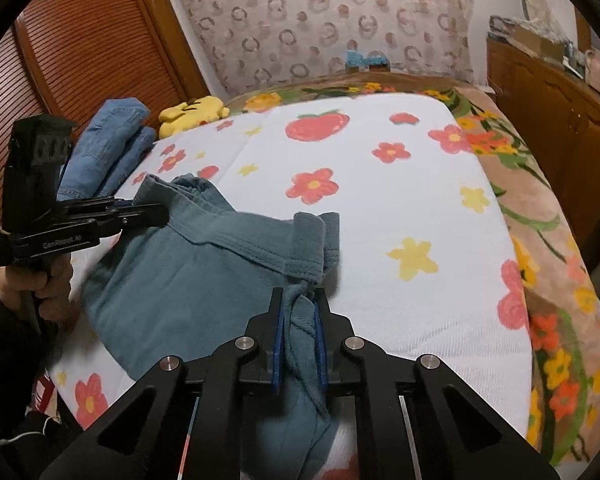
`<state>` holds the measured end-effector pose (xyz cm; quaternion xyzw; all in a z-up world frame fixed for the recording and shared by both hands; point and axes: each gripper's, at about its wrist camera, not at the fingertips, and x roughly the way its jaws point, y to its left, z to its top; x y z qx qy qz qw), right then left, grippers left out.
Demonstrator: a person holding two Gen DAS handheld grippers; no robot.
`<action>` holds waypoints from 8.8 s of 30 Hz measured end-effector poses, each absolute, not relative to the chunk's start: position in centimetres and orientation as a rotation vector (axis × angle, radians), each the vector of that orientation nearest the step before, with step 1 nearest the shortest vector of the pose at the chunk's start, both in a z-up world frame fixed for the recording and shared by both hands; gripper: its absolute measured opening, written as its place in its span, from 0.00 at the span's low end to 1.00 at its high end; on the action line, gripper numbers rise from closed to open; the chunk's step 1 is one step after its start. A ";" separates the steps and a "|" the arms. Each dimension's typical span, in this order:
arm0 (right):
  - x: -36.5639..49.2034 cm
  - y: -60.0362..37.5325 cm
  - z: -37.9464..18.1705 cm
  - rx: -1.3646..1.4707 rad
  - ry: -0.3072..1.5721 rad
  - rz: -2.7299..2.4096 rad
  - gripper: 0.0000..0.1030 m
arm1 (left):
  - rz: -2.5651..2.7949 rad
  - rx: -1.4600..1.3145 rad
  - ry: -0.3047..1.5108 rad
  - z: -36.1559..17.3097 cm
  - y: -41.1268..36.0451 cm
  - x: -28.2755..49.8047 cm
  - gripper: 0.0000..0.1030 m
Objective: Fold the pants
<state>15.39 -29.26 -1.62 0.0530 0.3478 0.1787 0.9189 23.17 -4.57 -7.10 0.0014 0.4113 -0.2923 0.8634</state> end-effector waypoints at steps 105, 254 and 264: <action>45.8 6.6 10.4 -0.398 0.380 0.884 0.29 | 0.174 -0.196 0.550 1.9 24.9 18.0 0.45; 0.7 -15.8 6.5 0.021 0.272 0.240 0.66 | -0.100 -0.014 0.439 5.8 1.1 4.1 0.77; 0.3 -15.1 6.0 0.019 0.261 0.229 0.66 | -0.092 -0.030 0.448 5.4 1.5 3.9 0.77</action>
